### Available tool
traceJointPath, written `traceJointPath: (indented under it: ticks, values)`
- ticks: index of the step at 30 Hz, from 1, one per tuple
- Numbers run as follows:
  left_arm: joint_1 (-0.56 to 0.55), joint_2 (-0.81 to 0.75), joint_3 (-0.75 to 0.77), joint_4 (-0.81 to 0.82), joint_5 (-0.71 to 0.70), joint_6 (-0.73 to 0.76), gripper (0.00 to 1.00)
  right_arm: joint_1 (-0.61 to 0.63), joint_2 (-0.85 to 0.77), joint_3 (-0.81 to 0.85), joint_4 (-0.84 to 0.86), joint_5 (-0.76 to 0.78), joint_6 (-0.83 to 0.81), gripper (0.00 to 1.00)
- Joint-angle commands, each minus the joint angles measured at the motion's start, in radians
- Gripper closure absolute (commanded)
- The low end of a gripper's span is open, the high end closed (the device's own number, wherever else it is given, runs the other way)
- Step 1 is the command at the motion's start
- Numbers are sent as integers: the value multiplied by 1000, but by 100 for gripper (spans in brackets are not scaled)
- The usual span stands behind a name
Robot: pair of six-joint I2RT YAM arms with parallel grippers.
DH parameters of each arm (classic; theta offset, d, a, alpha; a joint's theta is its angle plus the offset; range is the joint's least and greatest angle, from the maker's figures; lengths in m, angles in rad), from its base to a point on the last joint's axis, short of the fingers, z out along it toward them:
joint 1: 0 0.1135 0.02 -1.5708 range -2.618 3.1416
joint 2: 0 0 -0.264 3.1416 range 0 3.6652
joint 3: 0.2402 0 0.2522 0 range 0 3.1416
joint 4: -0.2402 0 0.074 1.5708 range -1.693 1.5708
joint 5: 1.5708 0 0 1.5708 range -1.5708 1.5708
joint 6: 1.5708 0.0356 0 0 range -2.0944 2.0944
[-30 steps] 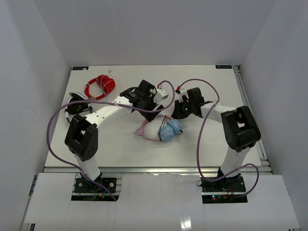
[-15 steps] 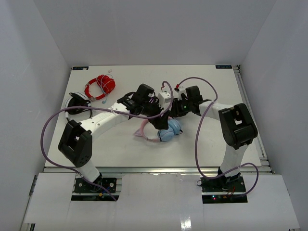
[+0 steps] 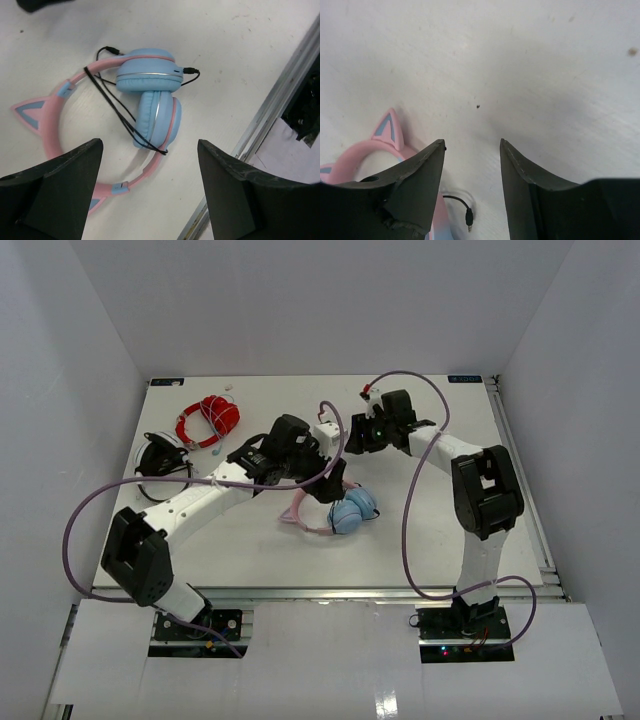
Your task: Wrap the headphones
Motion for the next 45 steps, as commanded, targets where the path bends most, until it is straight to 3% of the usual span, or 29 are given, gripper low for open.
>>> traceJointPath:
  ticks: [1, 5, 9, 15, 16, 19, 22, 28, 38, 45]
  values:
    - [-1, -60, -25, 14, -209, -145, 13, -7, -83, 72, -111, 102, 20, 37]
    - [-1, -88, -78, 10, -232, -248, 13, 0, -217, -16, -118, 161, 33, 37]
    - [-1, -239, -251, 161, -390, -322, 10, 44, -394, -211, -115, 218, 35, 42]
    - [-2, -461, -509, 322, -659, -417, 2, 220, -709, -544, -22, 381, 125, 88]
    - [-2, -482, -530, 332, -693, -420, 2, 278, -746, -573, -18, 421, 139, 92]
    - [-2, -533, -580, 336, -796, -447, 2, 410, -839, -657, 4, 492, 196, 92]
    - [-4, -550, -640, 399, -807, -454, 2, 504, -859, -710, 34, 481, 220, 92]
    - [-4, -567, -703, 430, -868, -438, 2, 631, -788, -755, 108, 509, 252, 92]
    - [-5, -621, -731, 444, -893, -442, 2, 629, -731, -847, 257, 573, 233, 92]
    - [-5, -602, -727, 441, -891, -441, 2, 510, -662, -853, 272, 555, 232, 92]
